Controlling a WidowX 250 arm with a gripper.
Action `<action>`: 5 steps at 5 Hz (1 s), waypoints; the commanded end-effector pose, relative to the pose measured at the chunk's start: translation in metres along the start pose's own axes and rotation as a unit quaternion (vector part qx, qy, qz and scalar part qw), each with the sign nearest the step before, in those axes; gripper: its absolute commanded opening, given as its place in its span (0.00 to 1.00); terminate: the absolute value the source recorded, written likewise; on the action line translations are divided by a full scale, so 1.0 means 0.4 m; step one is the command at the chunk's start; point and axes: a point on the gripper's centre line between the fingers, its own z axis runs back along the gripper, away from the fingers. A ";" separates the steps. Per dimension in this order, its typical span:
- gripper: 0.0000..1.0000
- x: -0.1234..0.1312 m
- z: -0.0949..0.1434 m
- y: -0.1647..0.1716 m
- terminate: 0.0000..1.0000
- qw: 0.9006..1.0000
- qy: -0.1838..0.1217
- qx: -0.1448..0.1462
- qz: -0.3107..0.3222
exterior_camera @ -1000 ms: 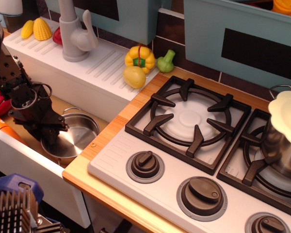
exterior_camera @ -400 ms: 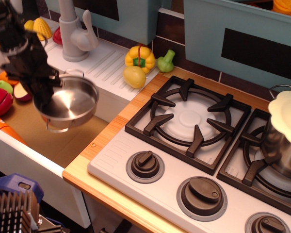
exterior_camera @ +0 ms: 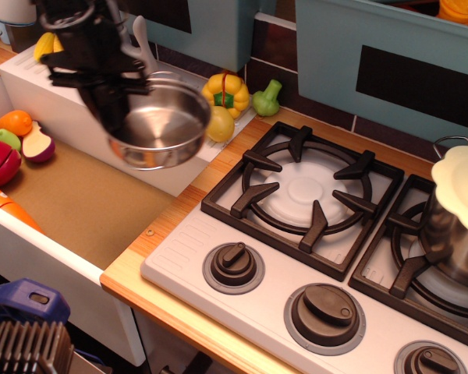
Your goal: Put pot or pan on stove
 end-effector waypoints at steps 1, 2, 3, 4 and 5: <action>0.00 0.014 0.045 -0.115 0.00 0.999 -0.032 -0.017 0.027; 0.00 0.001 0.041 -0.198 0.00 0.998 -0.032 -0.022 0.059; 0.00 -0.005 0.040 -0.275 0.00 0.995 -0.027 -0.023 0.092; 0.00 -0.006 0.034 -0.318 0.00 0.993 -0.028 -0.038 0.105; 1.00 -0.001 0.007 -0.306 0.00 0.994 -0.038 -0.062 0.081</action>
